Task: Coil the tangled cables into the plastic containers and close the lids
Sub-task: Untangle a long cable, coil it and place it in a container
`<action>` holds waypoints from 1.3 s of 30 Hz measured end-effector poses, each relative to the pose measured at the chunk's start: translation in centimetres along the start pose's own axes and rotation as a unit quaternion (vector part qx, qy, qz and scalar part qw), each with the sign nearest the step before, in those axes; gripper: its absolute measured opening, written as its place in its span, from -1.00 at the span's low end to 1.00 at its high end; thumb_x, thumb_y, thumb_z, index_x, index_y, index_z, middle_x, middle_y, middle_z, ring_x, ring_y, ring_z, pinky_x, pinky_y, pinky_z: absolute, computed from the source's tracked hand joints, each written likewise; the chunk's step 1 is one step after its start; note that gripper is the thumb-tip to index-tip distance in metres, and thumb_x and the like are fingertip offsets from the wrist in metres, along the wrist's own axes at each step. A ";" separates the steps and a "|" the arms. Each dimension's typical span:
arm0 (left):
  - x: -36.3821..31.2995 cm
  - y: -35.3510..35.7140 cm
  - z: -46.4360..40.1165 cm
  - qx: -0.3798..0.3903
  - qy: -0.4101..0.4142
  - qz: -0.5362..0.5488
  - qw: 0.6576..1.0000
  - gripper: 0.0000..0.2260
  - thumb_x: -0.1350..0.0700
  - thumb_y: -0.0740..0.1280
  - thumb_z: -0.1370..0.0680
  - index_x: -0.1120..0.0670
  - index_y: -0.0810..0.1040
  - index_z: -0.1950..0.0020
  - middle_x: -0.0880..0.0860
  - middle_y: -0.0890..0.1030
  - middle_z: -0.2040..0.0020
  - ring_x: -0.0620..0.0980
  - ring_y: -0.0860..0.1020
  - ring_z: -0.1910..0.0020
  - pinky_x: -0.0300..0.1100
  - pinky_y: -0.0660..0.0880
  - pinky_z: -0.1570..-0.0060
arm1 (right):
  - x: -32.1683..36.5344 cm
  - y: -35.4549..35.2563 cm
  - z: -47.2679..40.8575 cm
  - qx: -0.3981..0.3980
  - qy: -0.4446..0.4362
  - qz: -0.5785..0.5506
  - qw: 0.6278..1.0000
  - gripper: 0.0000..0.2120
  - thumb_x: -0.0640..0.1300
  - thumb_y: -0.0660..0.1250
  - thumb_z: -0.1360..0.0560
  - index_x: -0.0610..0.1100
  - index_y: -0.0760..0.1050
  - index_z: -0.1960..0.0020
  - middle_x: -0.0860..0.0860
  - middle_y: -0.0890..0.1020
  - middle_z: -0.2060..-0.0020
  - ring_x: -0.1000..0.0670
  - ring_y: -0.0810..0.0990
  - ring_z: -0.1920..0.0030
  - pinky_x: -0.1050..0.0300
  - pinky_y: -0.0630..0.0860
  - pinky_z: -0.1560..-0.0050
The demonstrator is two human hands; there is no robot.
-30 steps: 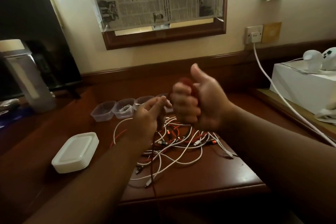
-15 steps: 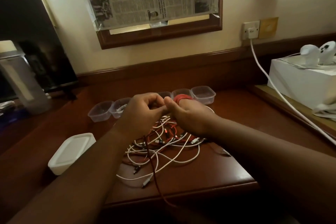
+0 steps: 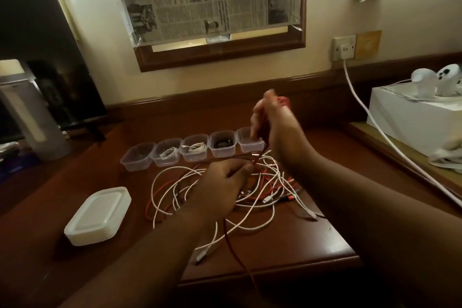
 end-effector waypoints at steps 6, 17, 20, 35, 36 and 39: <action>-1.4 -4.7 -1.0 -0.035 0.089 -0.098 0.991 -0.91 0.07 0.46 -0.50 0.04 0.61 0.17 -0.01 0.62 0.31 -0.08 0.61 0.32 -0.26 0.54 0.33 | -3.7 2.4 2.8 0.194 0.173 0.248 0.933 -0.39 0.35 -0.11 -0.59 -0.10 0.38 0.27 0.00 0.40 0.45 0.04 0.37 0.47 0.11 0.38 0.36; 1.0 -0.1 0.0 -0.051 -0.080 0.329 0.940 -0.83 0.15 0.25 -0.64 -0.04 0.61 0.03 0.00 0.43 0.39 -0.14 0.32 0.50 -0.28 0.22 0.53 | 0.1 4.3 1.8 0.105 0.172 -0.467 0.861 -0.34 0.42 -0.05 -0.55 -0.18 0.41 0.11 -0.01 0.38 0.38 0.02 0.39 0.39 0.14 0.38 0.30; 0.6 0.2 0.8 -0.001 -0.040 0.109 0.993 -0.82 0.15 0.27 -0.64 -0.08 0.61 -0.11 -0.16 0.54 0.42 -0.25 0.41 0.49 -0.36 0.29 0.46 | -0.1 1.9 0.2 0.016 0.034 -0.204 0.978 -0.42 0.30 0.01 -0.60 -0.22 0.42 0.00 -0.07 0.45 0.32 -0.04 0.45 0.32 0.08 0.45 0.25; 0.5 -2.8 -0.3 -0.053 -0.057 0.349 0.934 -0.84 -0.09 0.47 -0.28 -0.05 0.68 0.24 0.05 0.46 0.32 -0.02 0.34 0.41 -0.21 0.22 0.43 | -1.9 5.2 4.0 0.279 0.370 -0.276 0.842 -0.25 0.52 -0.13 -0.47 -0.13 0.37 0.34 0.02 0.33 0.57 0.06 0.30 0.60 0.24 0.26 0.55; 0.7 -2.4 -0.2 -0.068 -0.069 0.369 0.925 -0.86 -0.07 0.43 -0.33 -0.03 0.67 0.22 0.04 0.44 0.36 -0.06 0.32 0.47 -0.24 0.20 0.48 | -1.2 5.4 3.8 0.276 0.351 -0.339 0.828 -0.25 0.51 -0.12 -0.48 -0.14 0.39 0.32 0.02 0.35 0.55 0.06 0.33 0.58 0.22 0.28 0.52; 1.1 -1.1 0.6 -0.076 -0.087 0.341 0.933 -0.82 -0.03 0.38 -0.41 0.04 0.64 0.11 0.02 0.40 0.44 -0.12 0.24 0.55 -0.29 0.15 0.55 | 0.4 4.7 2.3 0.172 0.231 -0.428 0.857 -0.28 0.48 -0.09 -0.51 -0.16 0.40 0.21 0.00 0.37 0.44 0.03 0.39 0.46 0.18 0.35 0.38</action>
Point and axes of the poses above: each hand's wrist, its own z-axis away from the middle knuckle, its own y-axis out of the palm, x = y × z, the point moved 5 cm from there along -z, towards the middle knuckle
